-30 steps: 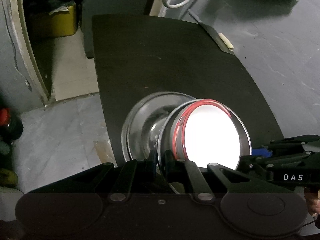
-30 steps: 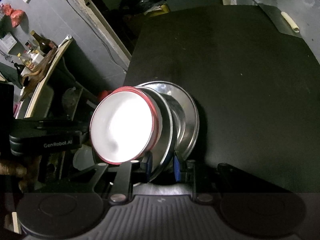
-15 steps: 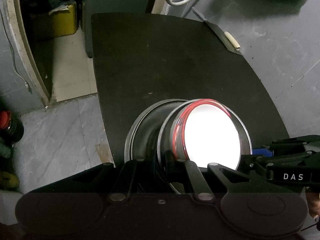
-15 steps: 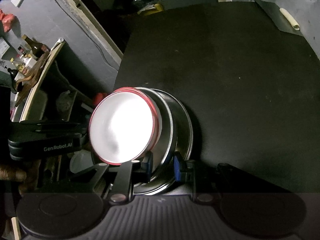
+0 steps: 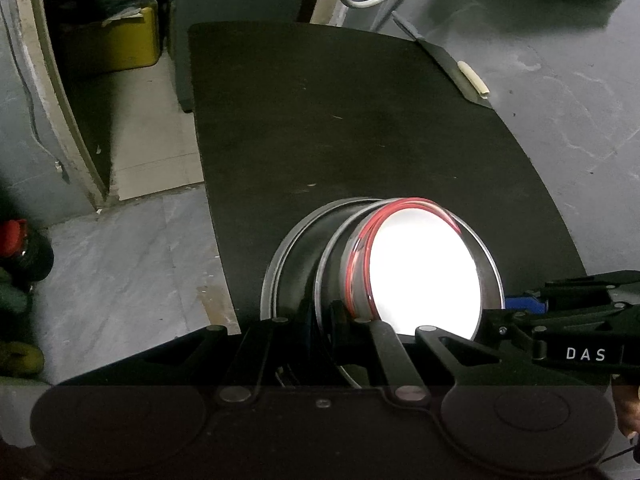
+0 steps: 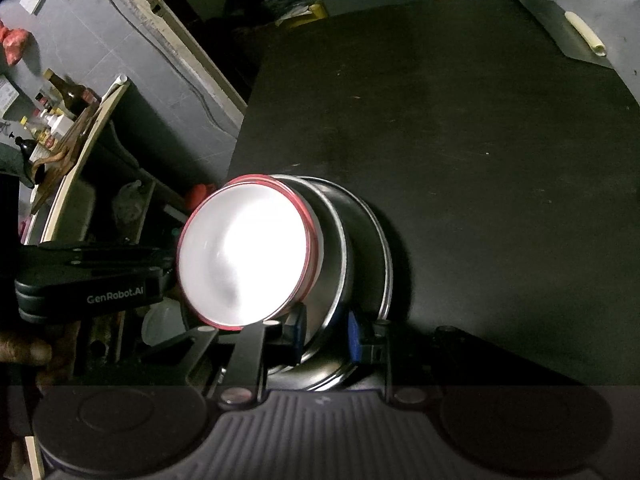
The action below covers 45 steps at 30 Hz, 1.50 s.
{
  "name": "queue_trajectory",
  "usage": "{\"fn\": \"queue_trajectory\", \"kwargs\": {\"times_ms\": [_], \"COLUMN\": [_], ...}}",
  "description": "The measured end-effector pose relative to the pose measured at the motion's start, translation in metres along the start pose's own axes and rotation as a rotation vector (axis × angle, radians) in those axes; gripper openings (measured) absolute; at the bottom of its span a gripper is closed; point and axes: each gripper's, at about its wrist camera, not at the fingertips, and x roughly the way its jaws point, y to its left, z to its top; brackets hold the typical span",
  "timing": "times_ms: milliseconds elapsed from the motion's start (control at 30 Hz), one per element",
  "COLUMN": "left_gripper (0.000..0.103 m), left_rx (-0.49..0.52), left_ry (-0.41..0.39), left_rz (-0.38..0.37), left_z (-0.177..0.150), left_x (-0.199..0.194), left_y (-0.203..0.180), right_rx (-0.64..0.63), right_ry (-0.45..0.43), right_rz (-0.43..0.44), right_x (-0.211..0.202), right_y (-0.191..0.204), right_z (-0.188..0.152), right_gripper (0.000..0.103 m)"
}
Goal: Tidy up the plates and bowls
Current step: 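Lower the basin with both grippers onto the steel plate stack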
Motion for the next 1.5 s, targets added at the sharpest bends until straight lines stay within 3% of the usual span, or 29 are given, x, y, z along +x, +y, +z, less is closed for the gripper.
{"fn": "queue_trajectory", "kwargs": {"times_ms": [1200,1500], "left_gripper": [0.007,0.013], "left_rx": [-0.024,-0.022], "left_ry": [-0.026,-0.028], "left_rz": [0.034,0.053], "left_z": [-0.0017,-0.002], "left_x": [-0.0043,-0.0064], "left_y": [0.0062,0.0038], "right_rx": [0.0,0.004], "right_ry": [-0.015,-0.03], "right_rz": [0.004,0.004], "right_x": [0.0044,0.0013], "right_y": [0.0036,0.0023], "right_z": [-0.0045,-0.0075], "right_gripper": [0.026,0.027]}}
